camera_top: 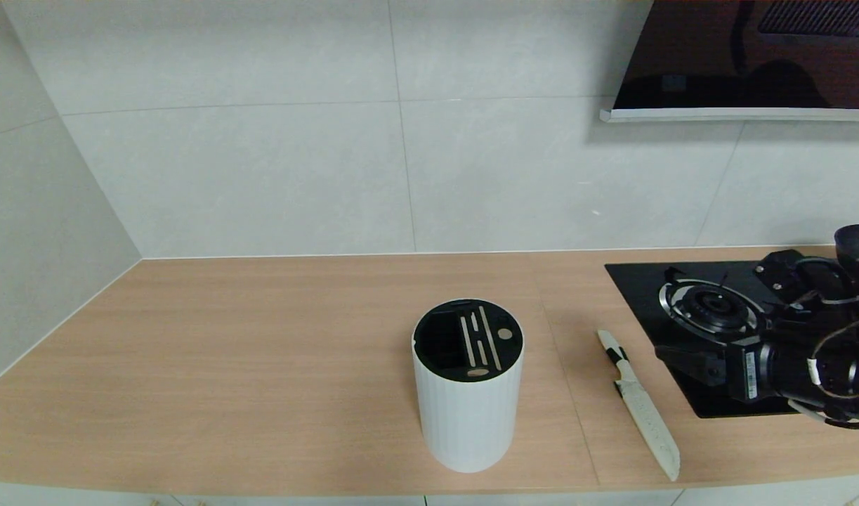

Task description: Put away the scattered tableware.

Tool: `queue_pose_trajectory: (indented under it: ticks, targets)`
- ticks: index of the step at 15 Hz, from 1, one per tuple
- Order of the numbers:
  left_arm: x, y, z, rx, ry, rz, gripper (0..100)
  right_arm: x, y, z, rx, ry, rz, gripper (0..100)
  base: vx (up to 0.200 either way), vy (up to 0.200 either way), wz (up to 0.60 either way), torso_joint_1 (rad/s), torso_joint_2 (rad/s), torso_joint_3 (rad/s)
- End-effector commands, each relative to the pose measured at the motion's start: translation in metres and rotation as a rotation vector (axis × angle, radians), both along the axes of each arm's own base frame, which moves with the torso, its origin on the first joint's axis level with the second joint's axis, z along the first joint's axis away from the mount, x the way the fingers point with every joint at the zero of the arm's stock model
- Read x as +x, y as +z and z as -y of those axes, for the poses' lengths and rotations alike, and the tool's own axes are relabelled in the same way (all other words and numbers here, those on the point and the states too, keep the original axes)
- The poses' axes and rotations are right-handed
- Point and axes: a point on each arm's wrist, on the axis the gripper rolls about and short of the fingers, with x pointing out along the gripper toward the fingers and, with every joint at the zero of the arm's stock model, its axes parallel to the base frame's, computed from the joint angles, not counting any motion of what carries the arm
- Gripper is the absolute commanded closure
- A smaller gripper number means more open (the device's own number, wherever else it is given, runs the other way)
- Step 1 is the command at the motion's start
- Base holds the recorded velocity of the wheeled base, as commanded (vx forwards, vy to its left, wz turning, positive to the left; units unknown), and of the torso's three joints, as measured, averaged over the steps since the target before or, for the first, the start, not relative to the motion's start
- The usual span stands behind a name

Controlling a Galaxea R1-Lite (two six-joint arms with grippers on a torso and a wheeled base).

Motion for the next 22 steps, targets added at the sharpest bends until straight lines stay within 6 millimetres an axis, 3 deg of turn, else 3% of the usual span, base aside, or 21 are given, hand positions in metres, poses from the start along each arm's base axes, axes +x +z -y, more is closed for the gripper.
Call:
queue_pose_trajectory:
  ticks: [1,13,22]
  targets:
    - [0.0,0.0,0.0,0.0,0.001,0.0,0,0.021,-0.023,-0.006,-0.022,0.003,-0.08,0,0.0,0.0,0.0,0.0,0.0,0.0]
    - [0.0,0.0,0.0,0.0,0.001,0.0,0,0.071,-0.104,-0.014,-0.123,-0.124,-0.176,0,0.0,0.0,0.0,0.0,0.0,0.0]
    - [0.0,0.0,0.0,0.0,0.001,0.0,0,0.097,-0.16,-0.018,-0.139,-0.18,-0.153,0,0.0,0.0,0.0,0.0,0.0,0.0]
